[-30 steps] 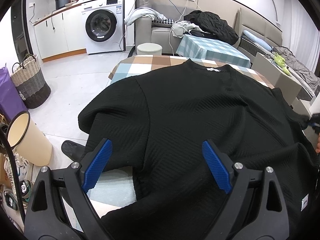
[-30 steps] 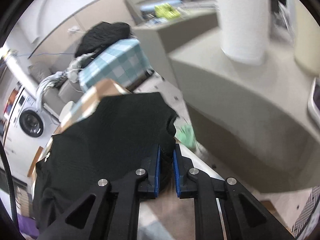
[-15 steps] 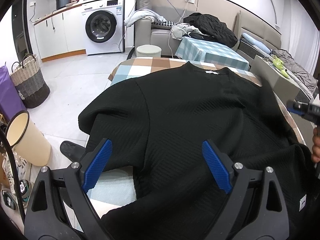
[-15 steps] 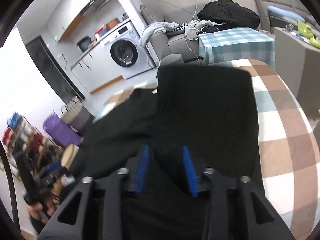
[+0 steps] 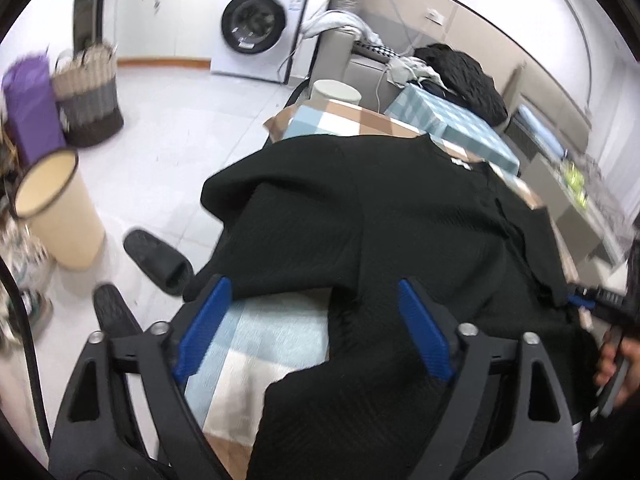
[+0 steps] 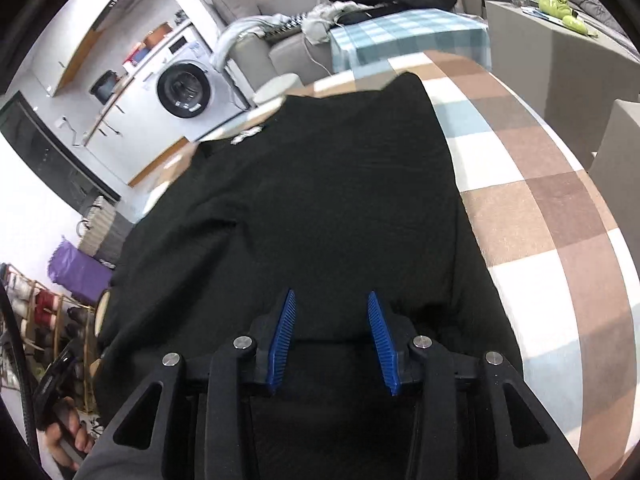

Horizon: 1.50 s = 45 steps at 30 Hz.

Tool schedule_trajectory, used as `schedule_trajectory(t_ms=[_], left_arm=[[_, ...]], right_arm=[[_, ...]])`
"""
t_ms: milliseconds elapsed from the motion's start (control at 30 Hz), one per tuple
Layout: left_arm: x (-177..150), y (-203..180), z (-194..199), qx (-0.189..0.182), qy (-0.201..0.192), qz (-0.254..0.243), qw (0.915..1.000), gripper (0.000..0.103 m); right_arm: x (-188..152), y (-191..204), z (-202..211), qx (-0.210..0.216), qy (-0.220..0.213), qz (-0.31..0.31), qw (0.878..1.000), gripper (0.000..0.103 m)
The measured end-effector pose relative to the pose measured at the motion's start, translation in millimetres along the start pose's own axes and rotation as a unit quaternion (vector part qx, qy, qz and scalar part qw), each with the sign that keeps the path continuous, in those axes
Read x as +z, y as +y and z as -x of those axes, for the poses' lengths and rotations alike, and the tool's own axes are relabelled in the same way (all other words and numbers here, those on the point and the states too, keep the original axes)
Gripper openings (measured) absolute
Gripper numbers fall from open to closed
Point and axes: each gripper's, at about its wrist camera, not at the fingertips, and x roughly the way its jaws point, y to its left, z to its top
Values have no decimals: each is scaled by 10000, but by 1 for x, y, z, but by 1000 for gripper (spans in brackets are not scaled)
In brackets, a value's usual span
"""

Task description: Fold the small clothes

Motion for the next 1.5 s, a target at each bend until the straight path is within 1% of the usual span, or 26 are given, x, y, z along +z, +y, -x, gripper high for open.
schedule_trajectory(t_ms=[67,167,200,300,367,433,500,567,667,700,733,767,833,900,933,1067,1100,1167,1200,1233,1300,1333,1400,1433,1467,1500], left_arm=[[-3,18,1,-284,117,348,9989,74],[-7,39,-6,-679,333,865,9934,73],[-7,47,-10,-687,364,1077,9911,73],[-8,66,-16,-368,393,1428,9883,73],[-11,83,-18,-237,312,1718,9844,73],[-16,98,-23,-151,386,1945,9800,73],[-19,113,-36,-355,553,2219,9729,73],[-22,123,-48,-445,741,2385,9673,73],[-22,134,-67,-632,879,2607,9593,73],[-21,134,-72,-717,867,2678,9569,67],[-21,137,-75,-763,825,2743,9550,53],[-21,139,-77,-751,757,2793,9543,47],[-18,139,-82,-776,585,2860,9533,22],[-12,136,-82,-720,453,2816,9558,13],[-7,132,-79,-667,311,2718,9595,8],[20,102,-58,-383,-149,2083,9772,8],[32,85,-51,-291,-300,1788,9830,7],[53,56,-43,-241,-504,1325,9896,7],[63,36,-39,-188,-641,994,9928,7],[74,8,-36,-272,-785,581,9948,7],[84,-46,-32,-570,-886,-174,9943,7],[86,-73,-35,-845,-810,-559,9916,7],[76,-119,-48,-1574,-330,-1186,9798,9],[67,-139,-59,-1771,50,-1404,9741,13],[58,-150,-68,-1809,318,-1534,9709,14],[47,-156,-75,-1731,478,-1621,9703,22]], right_arm=[[-6,4,8,62,-60,-27,10000,40],[-18,7,20,119,-84,-80,9999,41],[-19,7,20,144,-86,-94,9998,41],[-22,6,22,139,-75,-115,9998,41],[-22,5,23,94,-106,-132,9998,41],[-19,2,19,57,-93,-160,9998,42],[-19,1,19,17,-108,-188,9998,42],[-20,1,17,-18,-86,-202,9998,42],[-22,3,17,-19,-69,-205,9998,43],[-22,3,18,-22,-79,-206,9998,43],[-22,3,18,-32,-79,-203,9998,43],[-23,3,19,-52,-89,-214,9997,43],[-23,1,21,-94,-121,-245,9996,43],[-25,-2,23,-129,-154,-288,9994,43],[-25,-4,24,-134,-174,-324,9992,43],[-30,-11,30,-124,-241,-465,9985,43],[-32,-13,32,-126,-262,-493,9984,43],[-35,-16,34,-105,-282,-555,9980,43],[-38,-19,35,-104,-295,-598,9977,43],[-39,-20,36,-99,-293,-617,9976,43],[-42,-24,39,-100,-288,-670,9973,43],[-43,-25,40,-100,-288,-671,9973,43],[-44,-27,44,-127,-310,-687,9971,43],[-44,-29,46,-126,-325,-694,9970,43],[-44,-31,48,-140,-335,-705,9968,43],[-44,-33,49,-171,-334,-726,9967,43]])
